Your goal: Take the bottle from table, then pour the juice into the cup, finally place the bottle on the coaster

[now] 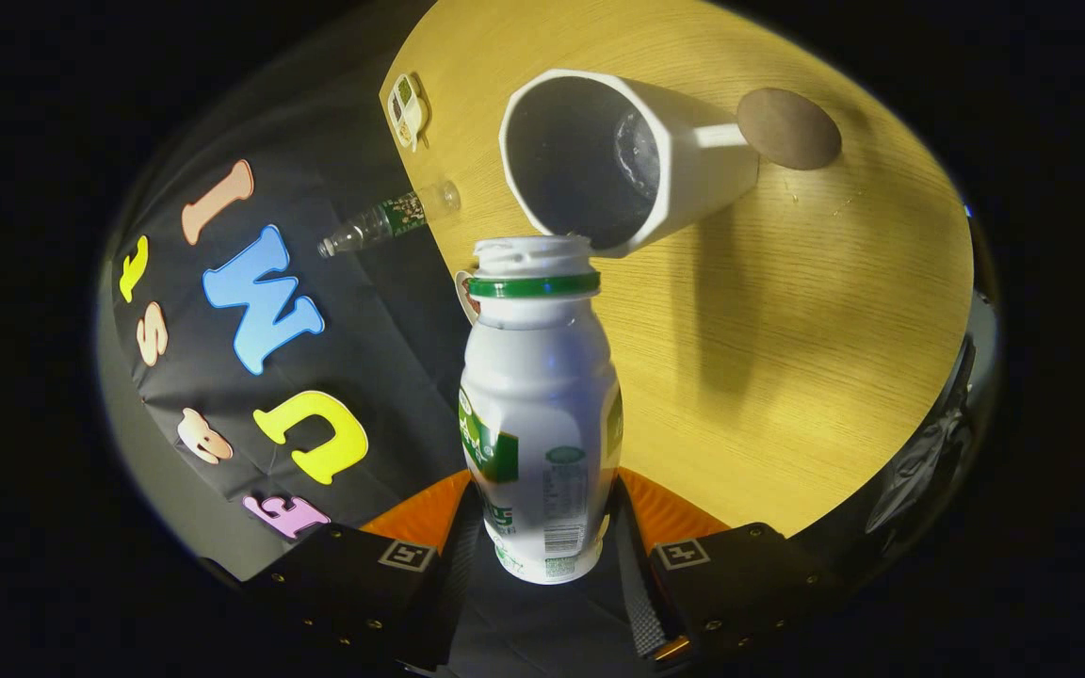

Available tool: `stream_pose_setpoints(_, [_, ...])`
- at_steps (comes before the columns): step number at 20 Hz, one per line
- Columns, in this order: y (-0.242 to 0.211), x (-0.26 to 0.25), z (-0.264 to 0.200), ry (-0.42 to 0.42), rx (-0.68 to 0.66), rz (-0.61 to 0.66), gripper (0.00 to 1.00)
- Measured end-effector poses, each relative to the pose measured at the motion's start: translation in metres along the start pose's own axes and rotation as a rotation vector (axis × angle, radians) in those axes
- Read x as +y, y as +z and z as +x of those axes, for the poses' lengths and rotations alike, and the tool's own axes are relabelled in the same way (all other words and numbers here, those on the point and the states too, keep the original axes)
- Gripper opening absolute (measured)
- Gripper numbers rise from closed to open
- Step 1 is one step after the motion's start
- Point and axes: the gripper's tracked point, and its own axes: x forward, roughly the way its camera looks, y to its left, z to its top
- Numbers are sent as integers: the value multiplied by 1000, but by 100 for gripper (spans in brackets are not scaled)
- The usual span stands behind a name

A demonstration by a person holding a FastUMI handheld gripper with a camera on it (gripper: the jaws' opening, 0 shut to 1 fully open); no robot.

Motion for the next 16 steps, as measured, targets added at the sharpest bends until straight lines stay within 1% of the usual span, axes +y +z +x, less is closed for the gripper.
stream_pose_setpoints(5, [1,0,0,-7,-16,-13,70])
stream_pose_setpoints(9, [4,-3,2,-14,-46,-55,70])
stream_pose_setpoints(13, [5,-8,5,-23,-70,-135,70])
stream_pose_setpoints(16, [9,-14,6,-43,-96,-231,70])
